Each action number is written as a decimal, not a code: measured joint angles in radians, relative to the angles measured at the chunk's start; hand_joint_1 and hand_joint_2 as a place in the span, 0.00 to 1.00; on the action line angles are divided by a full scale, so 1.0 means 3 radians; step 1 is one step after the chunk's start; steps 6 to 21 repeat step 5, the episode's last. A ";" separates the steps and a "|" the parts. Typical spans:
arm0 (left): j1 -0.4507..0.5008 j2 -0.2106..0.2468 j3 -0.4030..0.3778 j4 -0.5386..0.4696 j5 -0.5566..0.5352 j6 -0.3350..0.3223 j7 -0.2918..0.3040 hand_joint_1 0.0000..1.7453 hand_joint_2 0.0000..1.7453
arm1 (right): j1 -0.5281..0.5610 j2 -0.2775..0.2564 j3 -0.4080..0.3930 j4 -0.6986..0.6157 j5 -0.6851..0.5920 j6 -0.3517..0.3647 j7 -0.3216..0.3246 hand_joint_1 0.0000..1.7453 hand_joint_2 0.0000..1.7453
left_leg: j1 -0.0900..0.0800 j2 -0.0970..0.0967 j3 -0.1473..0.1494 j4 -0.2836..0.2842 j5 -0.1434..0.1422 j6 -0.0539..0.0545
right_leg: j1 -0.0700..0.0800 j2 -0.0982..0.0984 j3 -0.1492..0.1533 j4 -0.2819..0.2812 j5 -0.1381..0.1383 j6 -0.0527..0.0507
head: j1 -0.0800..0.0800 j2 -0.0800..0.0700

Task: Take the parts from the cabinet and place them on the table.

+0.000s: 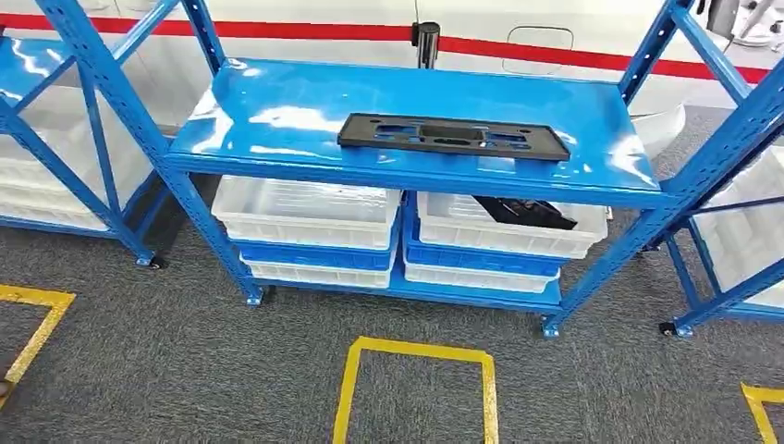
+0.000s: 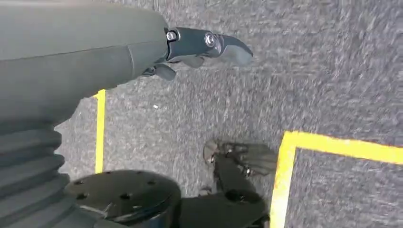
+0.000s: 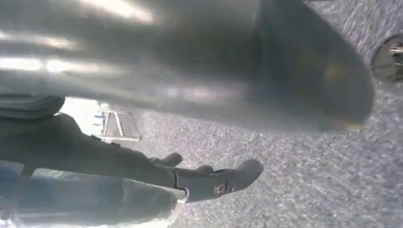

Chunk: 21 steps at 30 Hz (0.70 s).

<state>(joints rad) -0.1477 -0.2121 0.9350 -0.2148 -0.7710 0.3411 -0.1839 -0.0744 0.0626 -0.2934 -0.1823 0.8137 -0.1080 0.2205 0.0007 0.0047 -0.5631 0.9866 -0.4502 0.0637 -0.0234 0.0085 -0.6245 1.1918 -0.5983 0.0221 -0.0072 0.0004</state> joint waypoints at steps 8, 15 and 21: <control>0.0003 0.0001 -0.0001 0.0000 -0.0001 -0.0092 0.0061 0.00 1.00 | 0.0004 -0.0001 -0.0003 0.0000 0.0002 0.0031 0.0017 0.00 1.00 | -0.0017 0.0000 0.0007 0.0007 -0.0002 -0.0001 | 0.0002 -0.0004 0.0059 -0.0102 0.0130 0.0109 | 0.0002 0.0000; 0.0003 0.0001 -0.0001 0.0000 -0.0001 -0.0092 0.0061 0.00 1.00 | 0.0004 -0.0001 -0.0003 0.0000 0.0002 0.0031 0.0017 0.00 1.00 | -0.0017 0.0000 0.0007 0.0007 -0.0002 -0.0001 | 0.0002 -0.0004 0.0059 -0.0102 0.0130 0.0109 | 0.0002 0.0000; 0.0003 0.0001 -0.0001 0.0000 -0.0001 -0.0092 0.0061 0.00 1.00 | 0.0004 -0.0001 -0.0003 0.0000 0.0002 0.0031 0.0017 0.00 1.00 | -0.0017 0.0000 0.0007 0.0007 -0.0002 -0.0001 | 0.0002 -0.0004 0.0059 -0.0102 0.0130 0.0109 | 0.0002 0.0000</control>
